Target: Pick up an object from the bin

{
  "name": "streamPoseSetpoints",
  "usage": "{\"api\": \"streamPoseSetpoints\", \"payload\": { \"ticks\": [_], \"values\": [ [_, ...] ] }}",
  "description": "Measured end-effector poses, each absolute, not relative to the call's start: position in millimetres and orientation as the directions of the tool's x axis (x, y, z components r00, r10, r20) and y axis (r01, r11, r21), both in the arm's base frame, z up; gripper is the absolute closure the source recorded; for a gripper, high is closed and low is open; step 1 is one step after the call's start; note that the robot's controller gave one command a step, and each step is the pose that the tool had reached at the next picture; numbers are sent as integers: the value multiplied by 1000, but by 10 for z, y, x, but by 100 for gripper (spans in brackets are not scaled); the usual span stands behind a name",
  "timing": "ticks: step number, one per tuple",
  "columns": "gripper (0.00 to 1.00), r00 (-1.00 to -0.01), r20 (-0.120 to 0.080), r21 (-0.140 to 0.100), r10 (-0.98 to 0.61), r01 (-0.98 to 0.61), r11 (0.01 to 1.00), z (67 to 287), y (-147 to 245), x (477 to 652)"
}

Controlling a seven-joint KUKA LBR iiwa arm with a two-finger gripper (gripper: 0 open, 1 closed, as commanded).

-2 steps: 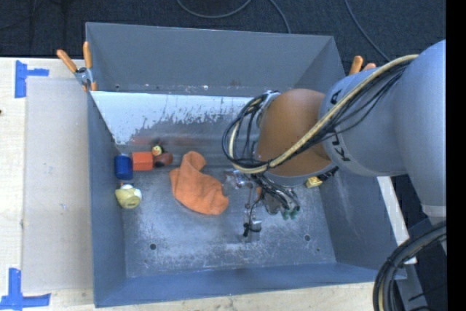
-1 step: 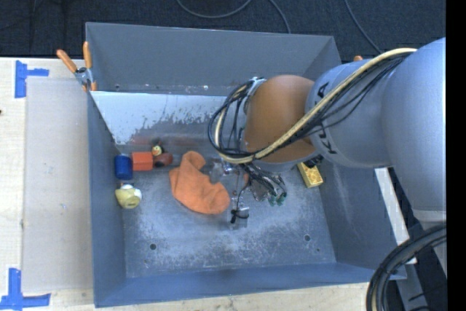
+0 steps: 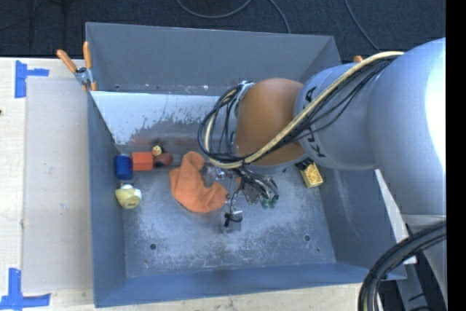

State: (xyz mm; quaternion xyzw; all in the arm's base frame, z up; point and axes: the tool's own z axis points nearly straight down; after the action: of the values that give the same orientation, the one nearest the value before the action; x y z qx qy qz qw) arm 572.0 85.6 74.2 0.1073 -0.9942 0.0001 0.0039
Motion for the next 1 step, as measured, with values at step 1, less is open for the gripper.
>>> {"api": "streamPoseSetpoints", "payload": {
  "ticks": [1],
  "values": [
    [100,-964,-5,4,-267,-267,964,697,921,5580]
  ]
}}
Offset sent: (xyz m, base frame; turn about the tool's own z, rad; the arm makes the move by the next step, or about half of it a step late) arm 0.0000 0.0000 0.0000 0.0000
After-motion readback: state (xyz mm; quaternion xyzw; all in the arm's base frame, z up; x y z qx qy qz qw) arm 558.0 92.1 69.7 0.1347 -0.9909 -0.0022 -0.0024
